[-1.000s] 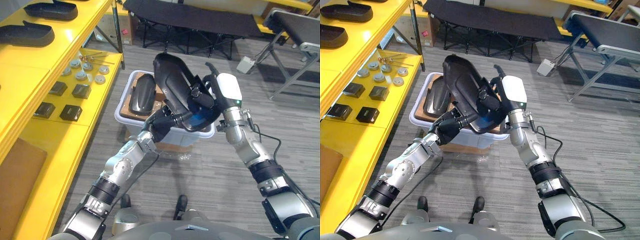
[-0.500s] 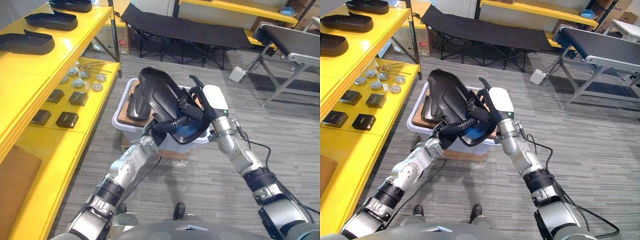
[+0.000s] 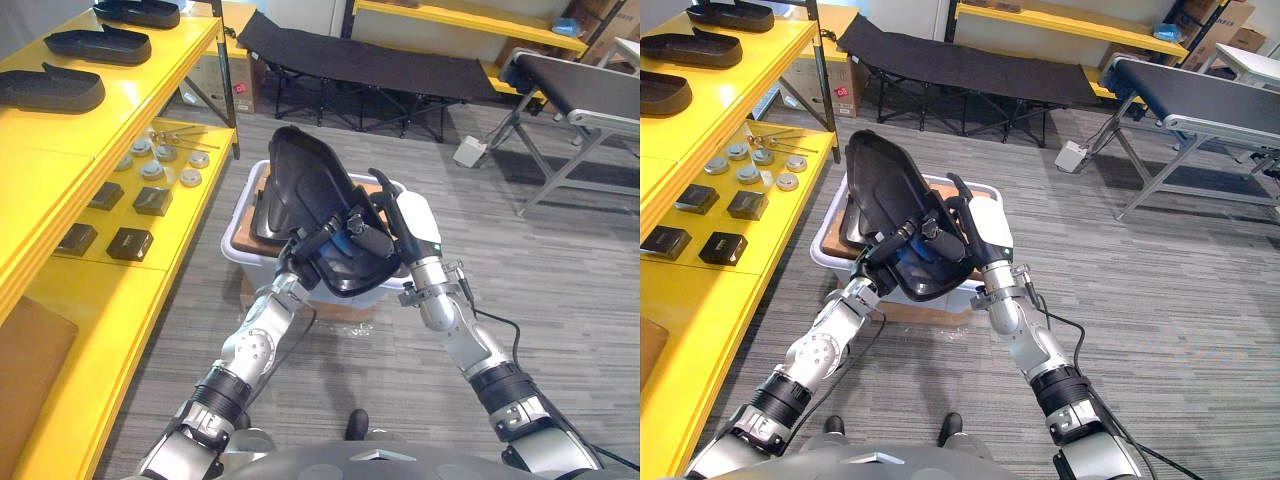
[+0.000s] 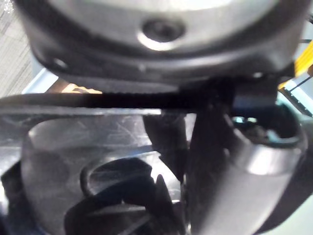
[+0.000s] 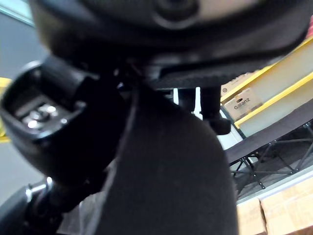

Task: Walk over and take three plastic housings, then place them on the shelf

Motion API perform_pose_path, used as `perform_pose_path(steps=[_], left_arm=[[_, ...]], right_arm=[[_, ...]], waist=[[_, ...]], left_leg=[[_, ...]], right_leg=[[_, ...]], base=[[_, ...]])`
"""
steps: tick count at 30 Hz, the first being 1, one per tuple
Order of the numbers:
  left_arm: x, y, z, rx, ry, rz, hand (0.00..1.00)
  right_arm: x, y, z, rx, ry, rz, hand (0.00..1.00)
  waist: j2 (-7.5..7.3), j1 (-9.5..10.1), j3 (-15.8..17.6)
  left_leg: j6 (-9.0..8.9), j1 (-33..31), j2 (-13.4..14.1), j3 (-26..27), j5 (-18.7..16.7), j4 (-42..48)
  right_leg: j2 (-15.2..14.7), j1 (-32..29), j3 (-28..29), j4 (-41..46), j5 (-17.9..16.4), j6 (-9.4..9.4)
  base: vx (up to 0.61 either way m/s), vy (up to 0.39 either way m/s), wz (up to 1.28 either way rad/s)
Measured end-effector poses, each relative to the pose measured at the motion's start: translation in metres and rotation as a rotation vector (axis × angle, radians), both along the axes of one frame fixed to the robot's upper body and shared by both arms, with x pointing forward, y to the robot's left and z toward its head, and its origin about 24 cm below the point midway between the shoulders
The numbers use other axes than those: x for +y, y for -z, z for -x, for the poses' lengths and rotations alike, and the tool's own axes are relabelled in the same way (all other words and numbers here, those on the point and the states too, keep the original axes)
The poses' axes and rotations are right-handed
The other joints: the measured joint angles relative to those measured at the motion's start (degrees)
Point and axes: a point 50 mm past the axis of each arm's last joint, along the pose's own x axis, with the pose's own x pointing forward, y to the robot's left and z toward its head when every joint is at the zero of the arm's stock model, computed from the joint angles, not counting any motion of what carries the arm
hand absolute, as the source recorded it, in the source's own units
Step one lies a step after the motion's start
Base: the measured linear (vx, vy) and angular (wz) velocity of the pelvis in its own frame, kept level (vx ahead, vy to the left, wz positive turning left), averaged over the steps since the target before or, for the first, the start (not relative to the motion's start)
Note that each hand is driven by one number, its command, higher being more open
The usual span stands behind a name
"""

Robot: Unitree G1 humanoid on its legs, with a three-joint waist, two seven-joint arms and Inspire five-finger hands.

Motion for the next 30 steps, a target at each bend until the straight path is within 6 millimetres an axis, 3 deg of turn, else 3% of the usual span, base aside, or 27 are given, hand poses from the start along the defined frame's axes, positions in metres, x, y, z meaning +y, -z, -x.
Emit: perform_pose_path(steps=[7, 12, 16, 20, 23, 26, 30], left_arm=[[0.014, -0.014, -0.007, -0.144, -0.114, -0.024, 0.00], [0.021, -0.044, 0.003, -0.303, -0.226, -0.156, 0.00], [0.049, -0.064, 0.019, -0.444, -0.472, -0.425, 0.00], [0.089, -0.063, 0.044, -0.472, -0.755, -0.773, 0.00], [0.110, -0.062, 0.060, -0.469, -0.938, -1.040, 0.00], [0.118, -0.057, 0.077, -0.446, -1.015, -1.103, 0.00], [0.122, -0.044, 0.092, -0.374, -1.033, -1.131, 0.00]], right_arm=[[0.004, 0.012, 0.020, 0.027, -0.030, -0.088, 1.00], [0.008, 0.012, 0.036, 0.057, -0.028, -0.248, 1.00], [0.006, -0.014, 0.047, 0.024, -0.090, -0.467, 1.00], [-0.017, -0.024, 0.058, 0.045, -0.122, -0.706, 1.00], [-0.033, -0.012, 0.068, 0.132, -0.143, -0.906, 1.00], [-0.041, 0.004, 0.088, 0.196, -0.117, -1.086, 1.00], [-0.049, 0.031, 0.108, 0.341, 0.025, -1.129, 1.00]], waist=[[0.02, -0.70, -1.0], [0.86, -0.88, -2.1], [2.60, -0.98, -3.1], [3.91, -0.96, -4.0], [3.92, -0.88, -4.1], [3.98, -1.08, -4.2], [4.44, -2.40, -5.1]], left_leg=[[-0.01, 0.1, 0.0, 0.3, -0.7, 0.5], [0.07, 0.1, 0.0, 0.4, -1.6, 1.4], [0.08, 0.1, 0.0, 0.5, -2.2, 1.9], [-0.03, 0.2, 0.1, 0.4, -2.5, 2.0], [-0.37, 0.2, 0.1, 0.4, -2.7, 2.0], [-0.27, 0.2, 0.1, 0.8, -3.2, 2.1], [-0.47, 0.3, 0.1, 2.5, -4.1, 2.6]], right_leg=[[0.0, 0.2, 0.1, 0.1, 0.0, 0.01], [0.0, 0.4, 0.0, 0.3, -0.2, -0.01], [0.0, 0.7, 0.0, 0.3, -0.6, -0.27], [0.0, 0.8, -0.1, 0.3, -1.1, -0.32], [0.0, 0.8, -0.1, 0.3, -1.3, -0.54], [-0.1, 0.7, 0.2, 0.0, -1.5, -0.42], [-0.1, -0.1, 1.8, 0.0, -1.5, -0.45]], base=[[0.01, 0.002, -0.02], [0.01, 0.001, 0.00], [0.00, 0.002, -0.01], [0.00, 0.000, 0.00], [0.00, 0.000, 0.00], [0.01, 0.012, -0.06], [0.02, 0.022, -0.19]])
